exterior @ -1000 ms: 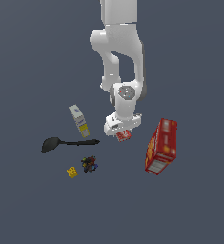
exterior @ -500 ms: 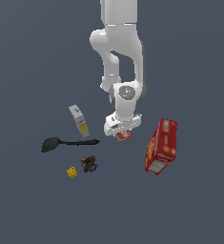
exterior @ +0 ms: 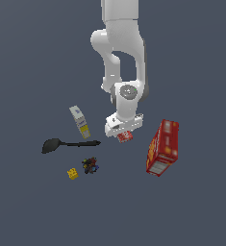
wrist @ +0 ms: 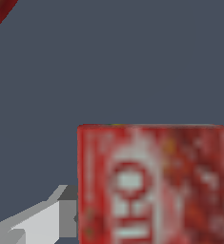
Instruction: Pick up a designated object from a clutter of objects.
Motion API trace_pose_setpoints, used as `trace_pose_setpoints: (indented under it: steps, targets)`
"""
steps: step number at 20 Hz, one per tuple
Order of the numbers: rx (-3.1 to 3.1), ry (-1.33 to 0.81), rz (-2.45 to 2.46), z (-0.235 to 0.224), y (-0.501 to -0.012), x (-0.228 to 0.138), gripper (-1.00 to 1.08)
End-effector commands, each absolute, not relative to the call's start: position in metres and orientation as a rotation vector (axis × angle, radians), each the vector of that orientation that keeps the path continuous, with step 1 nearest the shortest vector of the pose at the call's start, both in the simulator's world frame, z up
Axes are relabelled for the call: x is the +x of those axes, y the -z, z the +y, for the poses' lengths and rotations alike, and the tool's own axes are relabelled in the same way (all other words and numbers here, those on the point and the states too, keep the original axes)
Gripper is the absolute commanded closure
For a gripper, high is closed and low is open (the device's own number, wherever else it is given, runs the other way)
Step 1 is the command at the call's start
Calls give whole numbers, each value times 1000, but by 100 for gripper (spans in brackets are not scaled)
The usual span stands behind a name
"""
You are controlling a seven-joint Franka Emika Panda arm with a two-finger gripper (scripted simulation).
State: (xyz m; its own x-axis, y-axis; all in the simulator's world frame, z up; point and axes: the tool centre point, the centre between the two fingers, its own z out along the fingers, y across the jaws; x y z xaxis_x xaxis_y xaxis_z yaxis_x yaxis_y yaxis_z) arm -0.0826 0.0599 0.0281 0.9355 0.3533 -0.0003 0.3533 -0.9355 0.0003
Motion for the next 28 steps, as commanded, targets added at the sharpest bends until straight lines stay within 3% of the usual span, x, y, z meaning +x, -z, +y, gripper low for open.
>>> trace_pose_setpoints:
  steps: [1,28]
  targets:
    - [3090,-1,564,60,-37,-78,108]
    - [3092,-1,566,54,-238,43,108]
